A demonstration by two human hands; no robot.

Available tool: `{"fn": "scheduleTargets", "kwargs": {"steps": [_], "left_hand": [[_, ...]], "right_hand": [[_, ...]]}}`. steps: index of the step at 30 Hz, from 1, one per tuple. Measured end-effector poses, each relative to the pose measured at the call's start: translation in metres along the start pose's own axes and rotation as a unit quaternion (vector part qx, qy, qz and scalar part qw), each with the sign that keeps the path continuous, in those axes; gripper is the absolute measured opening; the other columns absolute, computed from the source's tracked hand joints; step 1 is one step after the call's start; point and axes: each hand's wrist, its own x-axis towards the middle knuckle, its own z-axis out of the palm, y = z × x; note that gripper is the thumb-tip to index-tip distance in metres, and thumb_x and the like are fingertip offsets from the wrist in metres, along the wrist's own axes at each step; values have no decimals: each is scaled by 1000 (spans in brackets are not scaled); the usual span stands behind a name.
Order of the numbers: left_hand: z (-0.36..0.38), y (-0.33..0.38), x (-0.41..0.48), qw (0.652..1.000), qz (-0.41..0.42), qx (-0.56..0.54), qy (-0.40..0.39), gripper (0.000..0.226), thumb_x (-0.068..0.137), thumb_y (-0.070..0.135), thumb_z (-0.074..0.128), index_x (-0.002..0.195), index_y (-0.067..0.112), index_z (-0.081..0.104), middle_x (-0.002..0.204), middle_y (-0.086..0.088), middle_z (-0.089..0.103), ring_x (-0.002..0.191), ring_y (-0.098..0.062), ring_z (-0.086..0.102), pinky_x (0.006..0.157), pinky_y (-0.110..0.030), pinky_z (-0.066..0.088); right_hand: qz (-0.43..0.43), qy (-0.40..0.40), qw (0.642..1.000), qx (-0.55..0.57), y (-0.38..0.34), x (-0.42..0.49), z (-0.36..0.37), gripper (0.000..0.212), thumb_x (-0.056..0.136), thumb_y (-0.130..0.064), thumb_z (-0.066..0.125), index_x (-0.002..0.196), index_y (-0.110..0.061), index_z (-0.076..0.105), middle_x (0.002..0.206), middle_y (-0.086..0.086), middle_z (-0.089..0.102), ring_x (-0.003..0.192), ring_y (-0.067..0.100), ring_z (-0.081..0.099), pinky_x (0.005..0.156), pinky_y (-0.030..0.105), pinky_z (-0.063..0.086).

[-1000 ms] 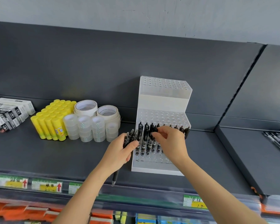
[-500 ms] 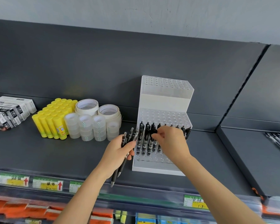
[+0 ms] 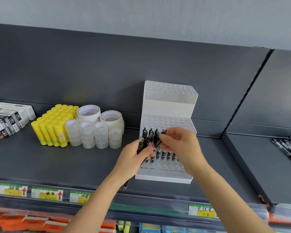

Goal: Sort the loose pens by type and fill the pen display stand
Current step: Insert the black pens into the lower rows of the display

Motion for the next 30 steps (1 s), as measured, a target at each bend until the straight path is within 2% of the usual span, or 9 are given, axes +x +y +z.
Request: {"fn": "scheduleTargets", "kwargs": {"steps": [3, 5, 7, 10, 13, 17, 20, 26, 30], "left_hand": [[-2, -1, 1, 1000, 0, -17, 21, 10, 95, 24, 55, 93, 19, 64, 81, 2, 71, 83, -20, 69, 78, -31, 58], [-4, -1, 1, 999, 2, -14, 29, 14, 96, 23, 54, 88, 13, 60, 69, 0, 65, 66, -20, 63, 65, -25, 56], [-5, 0, 1, 999, 7, 13, 33, 21, 98, 25, 52, 82, 11, 54, 56, 3, 55, 52, -12, 49, 52, -20, 44], [-6, -3, 2, 999, 7, 34, 27, 27, 98, 28, 51, 84, 5, 52, 53, 8, 44, 49, -8, 38, 51, -21, 34], [-8, -8, 4, 999, -16, 26, 13, 23, 97, 29, 51, 92, 7, 57, 58, 9, 45, 55, -10, 39, 56, -27, 32], [-9, -12, 5, 999, -34, 29, 3, 17, 96, 16, 50, 102, 26, 62, 65, 7, 52, 59, -11, 44, 62, -31, 37], [-10, -9, 2, 999, -39, 32, -5, 20, 95, 10, 51, 104, 22, 64, 68, 5, 63, 58, -8, 53, 59, -24, 44], [-8, -9, -1, 999, -46, 2, -21, 10, 95, 7, 54, 100, 13, 59, 88, -5, 74, 68, -16, 67, 59, -23, 50], [-1, -7, 1, 999, -37, -10, -36, 9, 95, 9, 55, 97, 12, 63, 88, -4, 74, 71, -16, 68, 64, -26, 53]], "right_hand": [[-53, 66, 996, -27, -11, 5, -15, 8, 86, -9, 67, 82, -15, 68, 74, 6, 72, 67, 19, 70, 69, 31, 59], [-82, 94, 989, -79, -13, 8, -22, 7, 87, -12, 66, 84, -18, 67, 77, 1, 71, 71, 18, 71, 71, 31, 59], [-102, 103, 980, -137, -10, 11, -23, 6, 87, -14, 66, 92, -18, 68, 80, -3, 70, 76, 16, 69, 77, 34, 58], [-116, 104, 969, -192, -3, 13, -20, 10, 88, -15, 64, 97, -15, 69, 78, -9, 68, 76, 10, 66, 78, 26, 56], [-123, 99, 958, -241, 3, 15, -14, 10, 89, -15, 63, 96, -13, 69, 73, -11, 63, 71, 8, 62, 64, 9, 47], [-111, 65, 948, -290, 11, 16, -7, 10, 90, -17, 62, 95, -10, 68, 79, 2, 69, 76, 21, 64, 71, 30, 52], [-104, 40, 944, -312, 20, 15, -1, 12, 89, -18, 64, 96, -8, 68, 81, 6, 69, 77, 23, 64, 76, 36, 53], [-89, 44, 949, -298, 25, 14, 1, 20, 87, -20, 67, 105, -11, 62, 88, -2, 64, 82, 16, 61, 77, 31, 52], [-130, 54, 943, -303, 20, 9, -7, 9, 84, -18, 69, 93, -13, 68, 85, -3, 65, 78, 14, 60, 70, 26, 49]]}}
